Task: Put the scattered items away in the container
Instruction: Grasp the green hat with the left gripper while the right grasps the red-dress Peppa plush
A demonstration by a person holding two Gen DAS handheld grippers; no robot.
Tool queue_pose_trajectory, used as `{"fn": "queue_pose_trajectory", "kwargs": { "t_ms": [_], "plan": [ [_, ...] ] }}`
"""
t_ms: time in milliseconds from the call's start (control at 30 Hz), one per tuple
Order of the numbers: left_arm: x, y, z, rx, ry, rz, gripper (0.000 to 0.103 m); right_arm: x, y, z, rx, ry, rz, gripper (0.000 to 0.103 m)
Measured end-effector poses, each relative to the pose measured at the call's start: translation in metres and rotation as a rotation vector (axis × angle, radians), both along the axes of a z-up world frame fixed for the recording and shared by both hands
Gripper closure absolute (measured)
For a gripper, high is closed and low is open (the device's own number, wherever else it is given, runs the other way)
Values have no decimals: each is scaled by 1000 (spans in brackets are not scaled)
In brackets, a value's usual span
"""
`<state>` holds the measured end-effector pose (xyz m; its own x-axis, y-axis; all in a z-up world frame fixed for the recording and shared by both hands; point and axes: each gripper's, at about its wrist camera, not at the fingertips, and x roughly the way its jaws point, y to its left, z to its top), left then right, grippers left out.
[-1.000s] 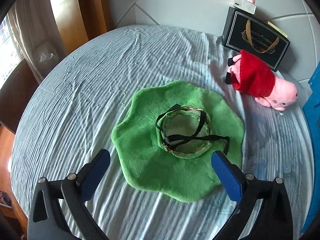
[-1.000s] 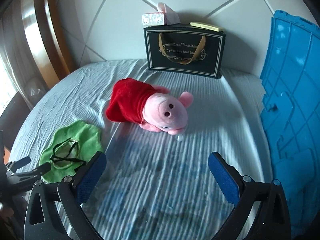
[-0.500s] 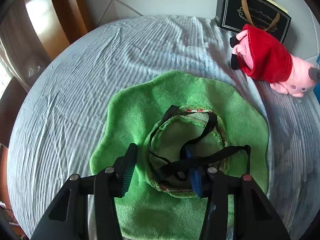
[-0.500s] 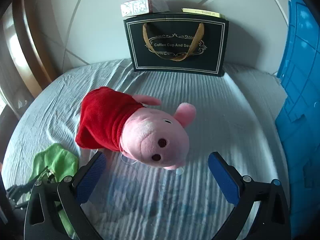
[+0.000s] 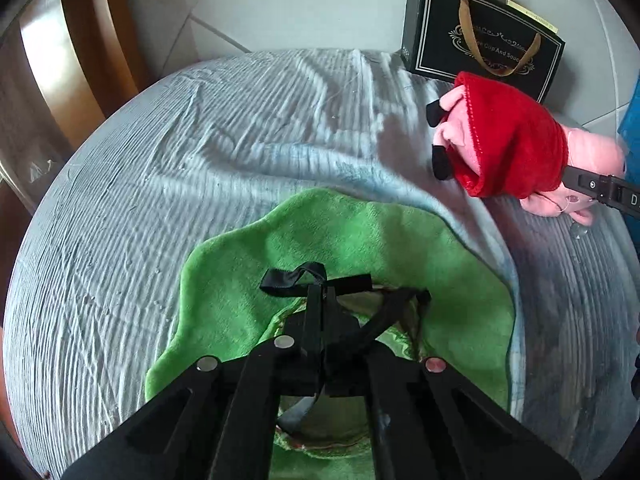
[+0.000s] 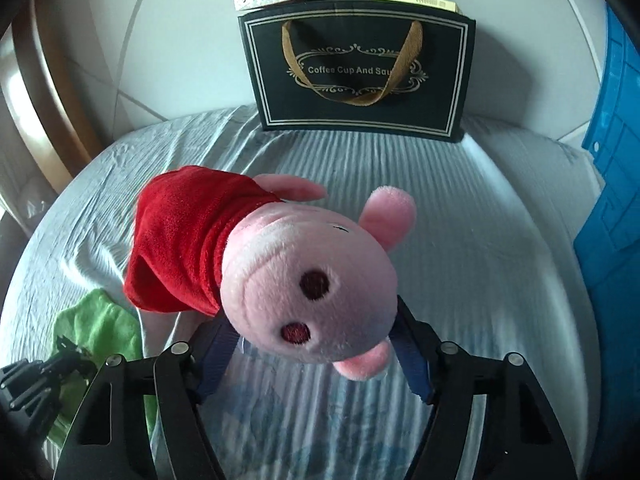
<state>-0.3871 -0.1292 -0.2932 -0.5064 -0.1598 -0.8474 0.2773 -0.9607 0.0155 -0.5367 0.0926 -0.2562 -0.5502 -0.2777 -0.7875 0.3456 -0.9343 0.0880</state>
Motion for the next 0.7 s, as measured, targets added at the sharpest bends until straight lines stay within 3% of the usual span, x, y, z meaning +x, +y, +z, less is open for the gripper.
{"fn": "queue_pose_trajectory", "kwargs": {
  "t_ms": [133,267,333,400,467,600,633,700],
  "plan": [
    [14,-6,19,8,34,6,103,17,0,16,11,38,8,40],
    [29,-19,25,88,3,-11,98,35,4,16,3,14,18,41],
    [33,-22,19,99,-28,-8,83,40,5,12,6,-1,15,41],
    [37,-27,13,92,-41,10,36,42,8,5,-4,-24,9,41],
    [41,-30,10,79,-21,28,20,44,10,0,-11,-38,5,39],
    [38,-34,-15,35,-102,53,16,43,13,-4,-26,-36,-11,34],
    [37,-35,-20,26,-104,56,10,42,15,-3,-30,-28,-20,31],
    [38,-35,-23,1,-92,55,4,40,19,0,-46,-11,-34,17]
  ]
}}
